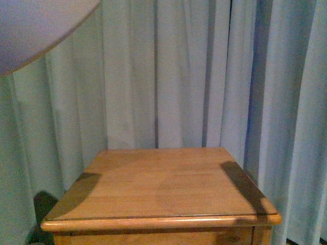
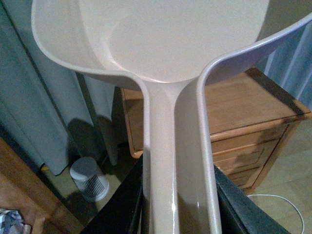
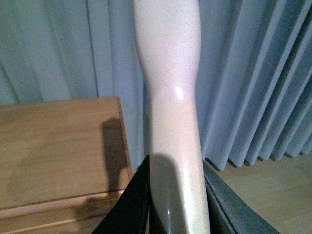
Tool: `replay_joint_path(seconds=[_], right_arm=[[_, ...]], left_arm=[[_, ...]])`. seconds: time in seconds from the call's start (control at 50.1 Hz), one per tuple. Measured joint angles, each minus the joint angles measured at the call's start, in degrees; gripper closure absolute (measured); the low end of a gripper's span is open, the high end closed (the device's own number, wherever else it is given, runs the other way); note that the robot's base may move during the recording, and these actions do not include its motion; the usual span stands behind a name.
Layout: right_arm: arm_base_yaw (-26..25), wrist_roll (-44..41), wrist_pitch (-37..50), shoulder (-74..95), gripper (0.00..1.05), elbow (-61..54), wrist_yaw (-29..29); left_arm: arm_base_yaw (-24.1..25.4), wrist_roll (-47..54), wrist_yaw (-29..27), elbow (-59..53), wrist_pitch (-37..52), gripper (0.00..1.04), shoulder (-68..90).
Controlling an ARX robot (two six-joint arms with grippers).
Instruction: Clean up trash
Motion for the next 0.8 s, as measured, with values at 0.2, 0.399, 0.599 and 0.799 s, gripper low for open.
replay_joint_path(seconds=[0.2,0.399,0.599,0.799], right_arm=[[10.32,-2.60,-5.05,-12.39,0.83,-4.83,13.53],[13.16,-3.13,-6.64,-15.50,0.83,-5.88,16.59],[13.73,-2.84,-8.15,-15.56,0.83,-6.51,17.27],[13.73,-2.64,-8.15,-15.56,0.83,-6.51,17.29]], left_arm=[[0.00,0.02,0.00,0.00,0.00,0.77,0.00],[0.00,0.00,0.02,0.00,0.00,0.77,0.00],[0.00,0.00,0.02,0.00,0.00,0.77,0.00],[0.00,0.00,0.02,0.00,0.00,0.77,0.00]])
